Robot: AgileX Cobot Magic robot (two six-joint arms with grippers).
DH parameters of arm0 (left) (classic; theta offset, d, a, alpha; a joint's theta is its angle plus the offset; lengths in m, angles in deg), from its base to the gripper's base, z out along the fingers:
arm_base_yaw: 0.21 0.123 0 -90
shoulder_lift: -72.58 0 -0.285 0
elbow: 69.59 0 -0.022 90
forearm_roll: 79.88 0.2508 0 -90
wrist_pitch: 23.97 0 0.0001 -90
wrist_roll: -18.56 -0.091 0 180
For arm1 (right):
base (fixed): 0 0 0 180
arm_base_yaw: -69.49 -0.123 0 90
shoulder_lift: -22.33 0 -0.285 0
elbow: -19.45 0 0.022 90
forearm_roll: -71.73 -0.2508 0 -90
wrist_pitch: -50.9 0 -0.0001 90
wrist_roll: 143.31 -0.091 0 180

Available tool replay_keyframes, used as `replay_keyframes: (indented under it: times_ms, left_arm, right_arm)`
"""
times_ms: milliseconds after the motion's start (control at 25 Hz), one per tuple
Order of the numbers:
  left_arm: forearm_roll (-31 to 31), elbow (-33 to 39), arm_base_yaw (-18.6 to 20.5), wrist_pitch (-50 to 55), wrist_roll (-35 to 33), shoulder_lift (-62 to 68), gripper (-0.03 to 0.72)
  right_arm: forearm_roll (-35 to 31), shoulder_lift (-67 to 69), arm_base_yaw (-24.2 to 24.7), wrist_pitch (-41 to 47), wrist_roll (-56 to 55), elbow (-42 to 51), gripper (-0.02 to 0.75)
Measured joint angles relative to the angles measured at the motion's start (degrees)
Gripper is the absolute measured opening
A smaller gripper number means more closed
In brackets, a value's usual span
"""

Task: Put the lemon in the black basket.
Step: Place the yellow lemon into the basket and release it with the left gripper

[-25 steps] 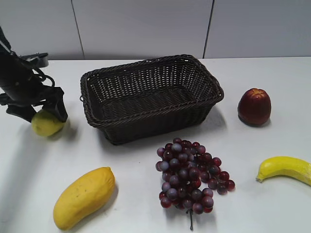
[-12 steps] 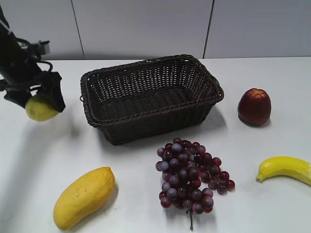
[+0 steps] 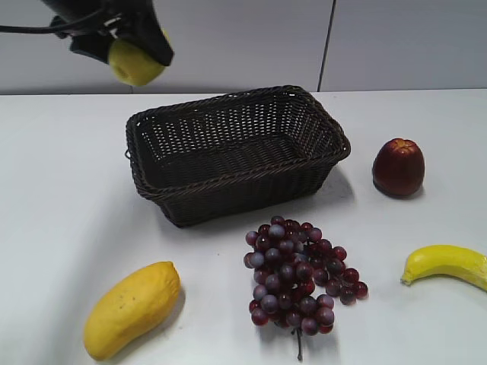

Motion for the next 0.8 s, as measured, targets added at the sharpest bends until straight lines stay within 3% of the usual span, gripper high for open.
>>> replay_keyframes:
  times_ms: [200, 320, 480, 640, 800]
  left_arm:
    - [0.0, -0.1, -8.1, -4.6, 0.0, 5.0, 0.573]
    - [0.5, -0.1, -10.5, -7.2, 0.0, 9.6, 0.573]
    - [1.4, -0.1, -11.5, -9.1, 0.0, 14.1, 0.577]
    - [3.1, -0.2, -11.6, -11.1, 0.0, 15.1, 0.657]
    - [3.6, -4.2, -11.6, -8.1, 0.0, 15.1, 0.662]
  right_arm:
    - [0.0, 0.0, 0.0, 0.0, 0.0, 0.0, 0.583]
    - [0.0, 0.0, 0.0, 0.0, 0.0, 0.0, 0.583]
    - [0.0, 0.0, 0.0, 0.0, 0.0, 0.0, 0.583]
    - [0.0, 0.0, 0.0, 0.0, 0.0, 0.0, 0.583]
    - [0.3, 0.0, 0.0, 0.0, 0.0, 0.0, 0.583]
